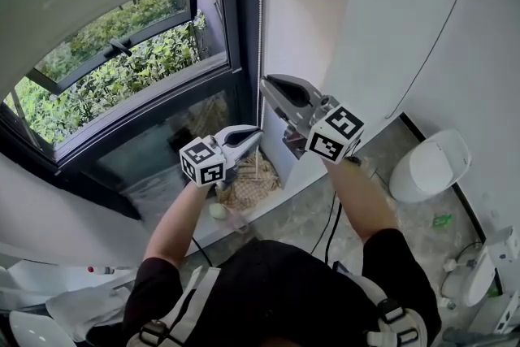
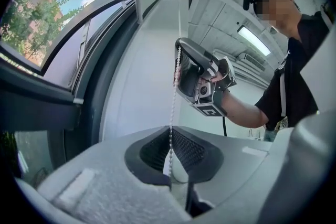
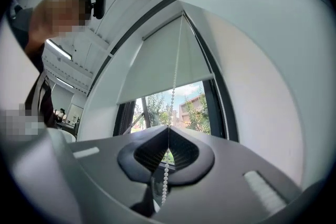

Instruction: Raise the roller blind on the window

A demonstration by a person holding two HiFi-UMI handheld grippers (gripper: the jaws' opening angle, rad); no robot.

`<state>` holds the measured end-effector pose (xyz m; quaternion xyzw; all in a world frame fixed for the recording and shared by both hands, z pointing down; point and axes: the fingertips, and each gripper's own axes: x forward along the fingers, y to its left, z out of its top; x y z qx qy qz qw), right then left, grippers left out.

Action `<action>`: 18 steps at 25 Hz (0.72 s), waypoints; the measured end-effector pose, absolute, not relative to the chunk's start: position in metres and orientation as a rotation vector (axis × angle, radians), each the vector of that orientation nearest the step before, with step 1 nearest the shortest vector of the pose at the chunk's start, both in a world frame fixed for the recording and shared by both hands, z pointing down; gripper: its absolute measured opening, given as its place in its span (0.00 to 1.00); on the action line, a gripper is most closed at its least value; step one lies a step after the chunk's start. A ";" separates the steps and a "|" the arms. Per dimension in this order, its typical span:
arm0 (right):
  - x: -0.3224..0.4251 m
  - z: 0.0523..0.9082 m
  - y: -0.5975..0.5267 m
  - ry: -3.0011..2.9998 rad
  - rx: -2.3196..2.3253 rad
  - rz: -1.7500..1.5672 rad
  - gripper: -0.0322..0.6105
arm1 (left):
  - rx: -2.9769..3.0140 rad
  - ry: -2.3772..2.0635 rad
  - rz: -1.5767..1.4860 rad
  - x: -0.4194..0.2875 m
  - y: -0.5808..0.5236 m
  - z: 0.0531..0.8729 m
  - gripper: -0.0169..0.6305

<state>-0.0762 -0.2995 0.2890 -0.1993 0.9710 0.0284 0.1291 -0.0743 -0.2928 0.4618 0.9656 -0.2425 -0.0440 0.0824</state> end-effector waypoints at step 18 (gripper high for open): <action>-0.059 0.394 -0.300 2.960 -0.607 -0.043 0.06 | 2.978 -0.672 -0.078 -0.096 -0.282 0.449 0.20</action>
